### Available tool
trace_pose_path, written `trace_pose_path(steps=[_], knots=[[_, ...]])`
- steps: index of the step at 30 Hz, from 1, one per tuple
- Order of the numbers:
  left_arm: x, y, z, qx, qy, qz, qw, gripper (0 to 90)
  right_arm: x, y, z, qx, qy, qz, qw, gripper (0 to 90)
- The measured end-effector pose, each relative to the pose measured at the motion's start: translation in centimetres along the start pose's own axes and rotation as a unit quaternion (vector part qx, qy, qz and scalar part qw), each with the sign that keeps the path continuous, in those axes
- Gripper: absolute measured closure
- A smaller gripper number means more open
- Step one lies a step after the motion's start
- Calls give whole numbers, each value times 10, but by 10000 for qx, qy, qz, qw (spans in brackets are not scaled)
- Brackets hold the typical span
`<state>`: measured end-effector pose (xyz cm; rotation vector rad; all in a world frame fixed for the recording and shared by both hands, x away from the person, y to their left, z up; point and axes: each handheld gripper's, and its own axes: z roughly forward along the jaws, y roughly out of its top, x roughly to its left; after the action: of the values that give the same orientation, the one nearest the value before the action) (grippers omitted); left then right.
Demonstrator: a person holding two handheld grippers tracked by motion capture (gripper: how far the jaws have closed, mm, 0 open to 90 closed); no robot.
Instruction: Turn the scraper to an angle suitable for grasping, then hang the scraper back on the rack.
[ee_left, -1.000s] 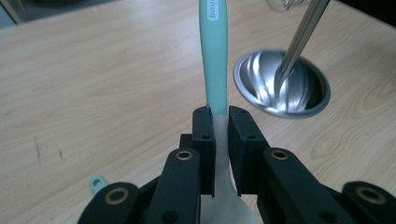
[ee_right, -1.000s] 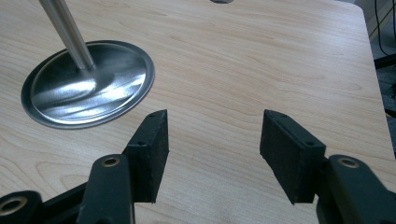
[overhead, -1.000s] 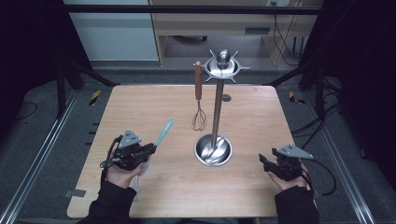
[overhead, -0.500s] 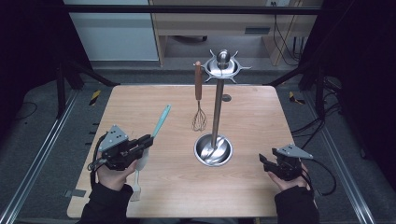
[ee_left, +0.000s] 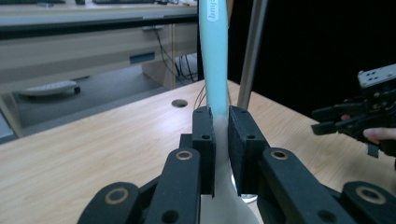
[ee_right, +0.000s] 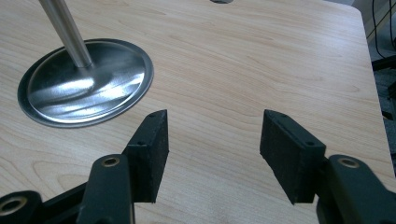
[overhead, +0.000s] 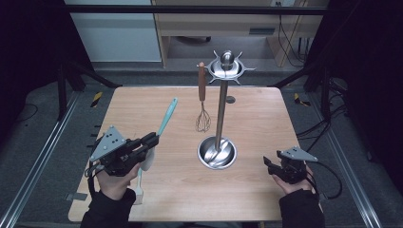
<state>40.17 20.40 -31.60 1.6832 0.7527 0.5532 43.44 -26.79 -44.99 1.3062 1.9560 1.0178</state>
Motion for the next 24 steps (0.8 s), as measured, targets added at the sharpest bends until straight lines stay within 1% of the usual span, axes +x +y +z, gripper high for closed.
trace_pose_path(steps=[1,2,6,7,10,12,13,14,18,22,24], knots=[[-1,2,-1,-43,-19,9,10000,813,0,0,0,-9,-1,-12,10000,425],[-3,4,-2,-104,-68,22,9999,813,0,0,-1,-3,21,30,10000,425],[-7,9,-5,-161,-156,32,9997,812,0,0,1,18,-13,-26,10000,425],[-9,10,-5,-163,-204,-22,9997,812,0,0,1,27,-22,-28,10000,425],[-12,14,-6,-230,-231,-15,9995,812,1,0,1,40,-12,-11,10000,425],[-15,17,-6,-296,-243,70,9992,812,1,0,1,38,-13,-1,10000,425],[-17,20,-6,-387,-260,129,9988,812,1,0,1,43,-25,8,10000,424],[-18,22,-6,-417,-278,143,9986,812,0,0,2,35,-46,-23,10000,424],[-27,34,-3,-557,-328,258,9976,812,0,0,1,46,-37,-2,10000,424],[-32,44,4,-552,-331,372,9972,812,0,0,1,19,-31,-41,10000,424],[-34,48,8,-553,-342,393,9971,812,-1,0,1,26,-37,-31,10000,424]])
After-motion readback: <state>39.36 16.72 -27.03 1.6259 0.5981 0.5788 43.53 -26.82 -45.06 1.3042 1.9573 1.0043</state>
